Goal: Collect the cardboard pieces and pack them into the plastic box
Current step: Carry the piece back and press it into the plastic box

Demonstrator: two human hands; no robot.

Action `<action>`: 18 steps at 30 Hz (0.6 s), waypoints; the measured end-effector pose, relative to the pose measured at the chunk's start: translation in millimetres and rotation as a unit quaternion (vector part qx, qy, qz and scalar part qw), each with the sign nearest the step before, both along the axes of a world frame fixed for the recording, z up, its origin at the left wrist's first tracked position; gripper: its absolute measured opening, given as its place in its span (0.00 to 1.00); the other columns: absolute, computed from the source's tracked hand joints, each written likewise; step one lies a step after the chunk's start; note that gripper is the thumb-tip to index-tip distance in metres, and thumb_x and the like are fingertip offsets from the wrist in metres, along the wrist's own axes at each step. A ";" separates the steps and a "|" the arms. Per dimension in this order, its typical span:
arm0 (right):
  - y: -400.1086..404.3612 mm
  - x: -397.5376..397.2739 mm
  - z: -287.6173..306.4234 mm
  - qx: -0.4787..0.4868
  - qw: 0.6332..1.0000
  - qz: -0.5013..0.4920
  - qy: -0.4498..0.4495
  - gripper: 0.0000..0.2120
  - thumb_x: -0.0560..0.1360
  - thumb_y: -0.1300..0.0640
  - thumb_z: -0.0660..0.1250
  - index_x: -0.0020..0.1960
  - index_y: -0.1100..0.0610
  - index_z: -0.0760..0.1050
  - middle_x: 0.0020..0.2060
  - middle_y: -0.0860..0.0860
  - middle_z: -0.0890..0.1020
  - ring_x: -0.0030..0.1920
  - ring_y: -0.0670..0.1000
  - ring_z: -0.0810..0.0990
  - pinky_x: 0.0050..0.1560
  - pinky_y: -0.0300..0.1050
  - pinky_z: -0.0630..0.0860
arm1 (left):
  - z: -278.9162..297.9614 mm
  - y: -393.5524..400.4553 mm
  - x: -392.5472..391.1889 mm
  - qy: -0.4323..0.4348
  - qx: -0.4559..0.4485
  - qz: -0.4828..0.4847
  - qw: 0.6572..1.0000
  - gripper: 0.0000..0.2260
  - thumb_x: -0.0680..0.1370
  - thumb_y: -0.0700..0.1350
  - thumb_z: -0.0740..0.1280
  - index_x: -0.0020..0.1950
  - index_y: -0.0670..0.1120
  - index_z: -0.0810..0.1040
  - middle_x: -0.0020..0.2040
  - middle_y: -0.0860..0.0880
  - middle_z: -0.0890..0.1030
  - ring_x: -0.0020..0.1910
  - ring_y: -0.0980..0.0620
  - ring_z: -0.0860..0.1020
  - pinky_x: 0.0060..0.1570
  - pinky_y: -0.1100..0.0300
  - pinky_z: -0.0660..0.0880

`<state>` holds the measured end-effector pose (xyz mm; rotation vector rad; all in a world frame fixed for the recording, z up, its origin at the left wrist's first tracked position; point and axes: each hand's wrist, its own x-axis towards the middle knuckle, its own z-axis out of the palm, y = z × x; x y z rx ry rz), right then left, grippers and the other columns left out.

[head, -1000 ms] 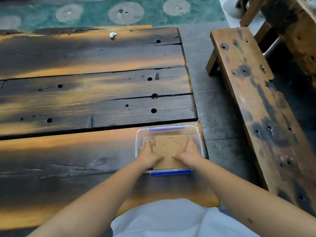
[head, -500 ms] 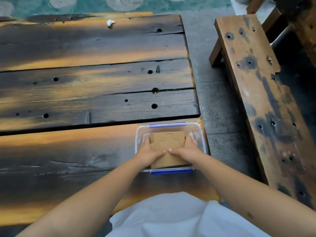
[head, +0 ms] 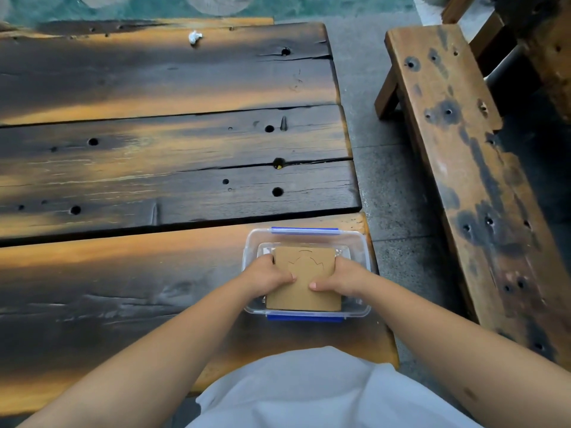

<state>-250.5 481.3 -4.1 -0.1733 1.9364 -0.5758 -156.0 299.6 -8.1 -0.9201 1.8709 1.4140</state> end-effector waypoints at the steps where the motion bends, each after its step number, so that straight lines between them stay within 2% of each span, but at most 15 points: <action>1: -0.1 -2.9 1.9 0.009 1.000 0.021 0.002 0.30 0.65 0.43 0.77 0.63 0.50 0.74 0.58 0.50 0.81 0.56 0.53 0.79 0.59 0.51 0.77 | 1.4 -1.0 -2.1 -0.010 -0.003 -0.027 1.000 0.25 0.71 0.52 0.74 0.65 0.49 0.73 0.60 0.47 0.80 0.54 0.49 0.79 0.51 0.56 0.78; 4: -0.2 -10.4 3.4 -0.001 0.999 0.028 -0.033 0.31 0.65 0.44 0.78 0.65 0.51 0.74 0.59 0.51 0.80 0.57 0.53 0.79 0.60 0.52 0.77 | 2.9 -3.0 -8.1 -0.033 -0.027 -0.112 0.993 0.29 0.69 0.54 0.76 0.67 0.49 0.73 0.61 0.48 0.80 0.56 0.48 0.78 0.56 0.54 0.77; 6: -0.7 -13.7 1.9 -0.004 0.998 0.032 -0.056 0.33 0.65 0.45 0.78 0.66 0.53 0.74 0.60 0.52 0.80 0.58 0.54 0.79 0.62 0.53 0.76 | 3.4 -4.7 -10.5 -0.047 -0.023 -0.134 0.990 0.32 0.68 0.54 0.77 0.68 0.48 0.72 0.61 0.48 0.79 0.58 0.47 0.78 0.59 0.51 0.76; 14: -0.6 -23.1 -2.5 0.008 0.995 0.036 -0.098 0.40 0.60 0.39 0.78 0.66 0.57 0.74 0.60 0.53 0.80 0.58 0.56 0.79 0.62 0.53 0.75 | 4.8 -9.7 -15.6 -0.083 -0.029 -0.147 0.985 0.33 0.66 0.54 0.79 0.67 0.46 0.73 0.62 0.47 0.79 0.59 0.46 0.78 0.63 0.50 0.74; 18: 0.0 -23.5 -2.7 -0.017 0.994 0.018 -0.103 0.43 0.59 0.36 0.77 0.67 0.55 0.72 0.60 0.52 0.80 0.58 0.55 0.79 0.62 0.53 0.75 | 10.7 -9.8 -17.0 -0.054 0.001 -0.124 0.991 0.30 0.67 0.54 0.78 0.64 0.47 0.71 0.60 0.47 0.78 0.59 0.46 0.77 0.61 0.49 0.75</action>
